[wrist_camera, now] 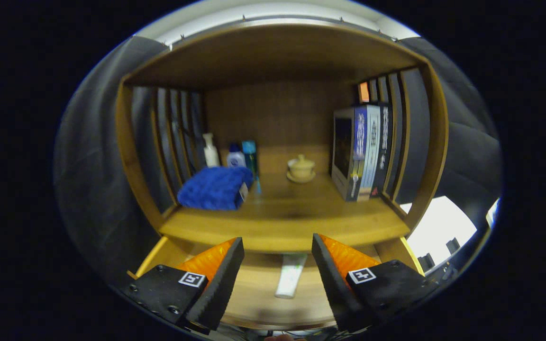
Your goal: Pull open the drawer, take out the items inside it, and place them on the countertop above the cabinet.
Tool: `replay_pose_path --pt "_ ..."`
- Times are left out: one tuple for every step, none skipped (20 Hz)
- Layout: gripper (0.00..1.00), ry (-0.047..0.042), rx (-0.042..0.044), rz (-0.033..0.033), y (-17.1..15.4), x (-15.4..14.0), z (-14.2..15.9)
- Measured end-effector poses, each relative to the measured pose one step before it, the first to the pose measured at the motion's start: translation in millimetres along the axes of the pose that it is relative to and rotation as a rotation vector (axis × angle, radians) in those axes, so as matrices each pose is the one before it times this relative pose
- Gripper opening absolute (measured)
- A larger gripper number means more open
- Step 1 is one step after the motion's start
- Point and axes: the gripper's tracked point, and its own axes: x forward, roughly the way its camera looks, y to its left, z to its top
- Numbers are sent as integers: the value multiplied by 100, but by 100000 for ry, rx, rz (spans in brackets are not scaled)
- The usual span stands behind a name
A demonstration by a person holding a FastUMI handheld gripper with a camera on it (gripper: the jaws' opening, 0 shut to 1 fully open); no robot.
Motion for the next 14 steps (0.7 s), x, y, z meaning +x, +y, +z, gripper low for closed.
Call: replay_pose_path --pt "94 6015 126 -924 -150 1238 -1618" --pt "94 6012 852 -375 -131 1065 -1528" --pt "94 6258 1187 656 164 950 -1371" --pt "94 6276 1764 872 133 846 -1283" --pt "94 5455 1864 1245 46 864 -1213" --pt "95 4708 1947 771 -8 751 -923" --pt "95 3967 1724 -177 -93 936 -797" --pt "95 3730 515 -820 -136 481 -322" --pt "94 2594 -191 -1954 -366 943 -386" --pt "93 2176 -1148 -1791 -320 674 -358" --pt "93 2126 -1131 -1585 -307 515 -488" --pt "93 2664 -1015 -1131 -176 420 -536" --pt "93 2473 -846 -192 67 524 -377" --pt "93 1892 -299 -407 -56 412 -293"
